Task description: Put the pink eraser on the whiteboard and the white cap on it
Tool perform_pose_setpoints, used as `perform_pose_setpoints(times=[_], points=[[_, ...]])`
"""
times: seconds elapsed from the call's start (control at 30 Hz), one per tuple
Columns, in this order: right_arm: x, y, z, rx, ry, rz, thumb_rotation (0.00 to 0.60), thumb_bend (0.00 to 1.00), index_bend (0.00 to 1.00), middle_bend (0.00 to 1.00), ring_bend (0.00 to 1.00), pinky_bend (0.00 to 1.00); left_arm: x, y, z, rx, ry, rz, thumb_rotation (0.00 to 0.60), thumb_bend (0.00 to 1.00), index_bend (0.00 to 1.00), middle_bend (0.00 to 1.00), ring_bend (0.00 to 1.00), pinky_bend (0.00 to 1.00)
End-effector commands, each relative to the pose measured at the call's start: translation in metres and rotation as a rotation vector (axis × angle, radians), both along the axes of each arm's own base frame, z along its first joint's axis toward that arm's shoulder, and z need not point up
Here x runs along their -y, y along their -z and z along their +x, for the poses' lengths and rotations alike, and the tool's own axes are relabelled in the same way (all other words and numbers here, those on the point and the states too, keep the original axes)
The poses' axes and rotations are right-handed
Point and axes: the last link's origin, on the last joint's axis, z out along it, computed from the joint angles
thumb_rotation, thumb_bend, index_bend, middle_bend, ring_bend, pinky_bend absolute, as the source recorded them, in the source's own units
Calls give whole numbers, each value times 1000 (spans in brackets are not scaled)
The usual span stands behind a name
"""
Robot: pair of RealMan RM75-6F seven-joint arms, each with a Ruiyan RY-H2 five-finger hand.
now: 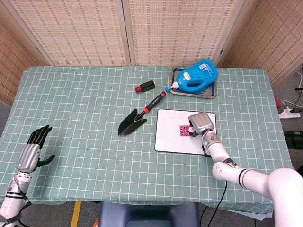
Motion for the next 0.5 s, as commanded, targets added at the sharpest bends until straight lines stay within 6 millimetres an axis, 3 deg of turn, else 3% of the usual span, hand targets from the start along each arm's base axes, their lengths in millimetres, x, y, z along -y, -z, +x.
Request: perform_pose_setpoints(times=[0.03,0.13,0.3,0.4,0.5], points=[[1,0,-1,-9,7,1,510,96,450,960,946,1000,0,0,0,-4,-1,0,600,191,0,0,0,0],[1,-1,-1,-12,11,-2,511,7,366,960,944,1000,0,0,0,1,0,-1,600,190,0,0,0,0],[1,-9,2,1,6,-13,511,0,335,960,943,1000,0,0,0,4,-1,0,600,191,0,0,0,0],[-3,-32,10,28,-27,-55,512,0,339,960,943,1000,0,-1,-1,13,-2,3,600,191,0,0,0,0],[-18,-76,11,58,-82,-147,507,0,351,960,941,1000,1,-3,0,21,8,9,600,191,0,0,0,0]])
